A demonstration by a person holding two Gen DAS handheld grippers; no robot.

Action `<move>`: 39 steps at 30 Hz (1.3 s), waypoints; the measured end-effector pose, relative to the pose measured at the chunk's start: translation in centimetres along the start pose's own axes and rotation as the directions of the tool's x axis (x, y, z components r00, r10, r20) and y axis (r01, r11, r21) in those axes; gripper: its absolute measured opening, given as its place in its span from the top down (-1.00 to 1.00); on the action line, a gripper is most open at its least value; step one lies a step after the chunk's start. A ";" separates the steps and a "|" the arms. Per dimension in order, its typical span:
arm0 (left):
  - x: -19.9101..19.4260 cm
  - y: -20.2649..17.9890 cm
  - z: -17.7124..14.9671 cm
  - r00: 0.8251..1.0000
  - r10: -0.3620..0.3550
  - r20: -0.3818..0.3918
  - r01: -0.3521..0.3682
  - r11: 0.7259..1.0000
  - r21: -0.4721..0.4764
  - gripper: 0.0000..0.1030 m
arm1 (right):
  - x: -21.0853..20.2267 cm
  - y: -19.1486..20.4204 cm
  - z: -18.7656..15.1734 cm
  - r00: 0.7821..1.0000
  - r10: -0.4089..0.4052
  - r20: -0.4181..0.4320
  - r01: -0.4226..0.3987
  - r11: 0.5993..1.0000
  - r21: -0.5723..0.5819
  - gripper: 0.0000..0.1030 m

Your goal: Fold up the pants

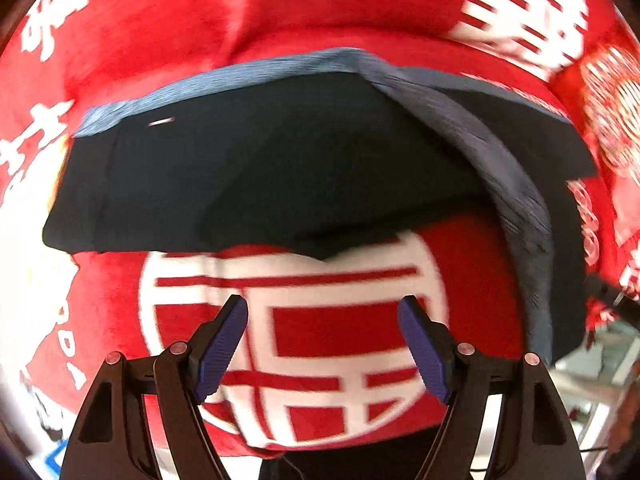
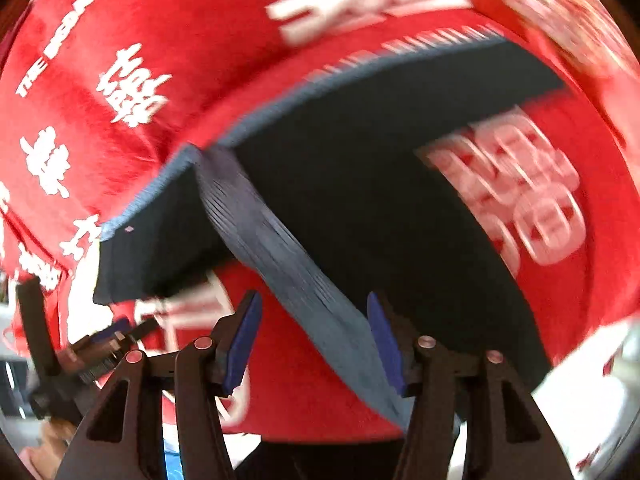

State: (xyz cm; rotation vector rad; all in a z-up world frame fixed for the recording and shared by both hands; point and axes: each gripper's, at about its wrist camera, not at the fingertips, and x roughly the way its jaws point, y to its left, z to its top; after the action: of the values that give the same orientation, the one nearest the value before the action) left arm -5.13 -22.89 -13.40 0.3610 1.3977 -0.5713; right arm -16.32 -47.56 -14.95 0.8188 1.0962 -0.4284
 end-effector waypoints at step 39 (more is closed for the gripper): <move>6.6 -18.0 0.4 0.990 -0.121 -0.077 0.120 0.993 -0.016 -0.66 | 5.2 -15.1 -11.0 0.863 0.482 -0.148 -0.443 0.865 0.233 0.02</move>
State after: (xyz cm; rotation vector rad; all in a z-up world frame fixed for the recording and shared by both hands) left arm -14.64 -38.81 -18.16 0.2932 1.5048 -0.6533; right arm -31.01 -48.42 -27.57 1.2859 1.0070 -0.0388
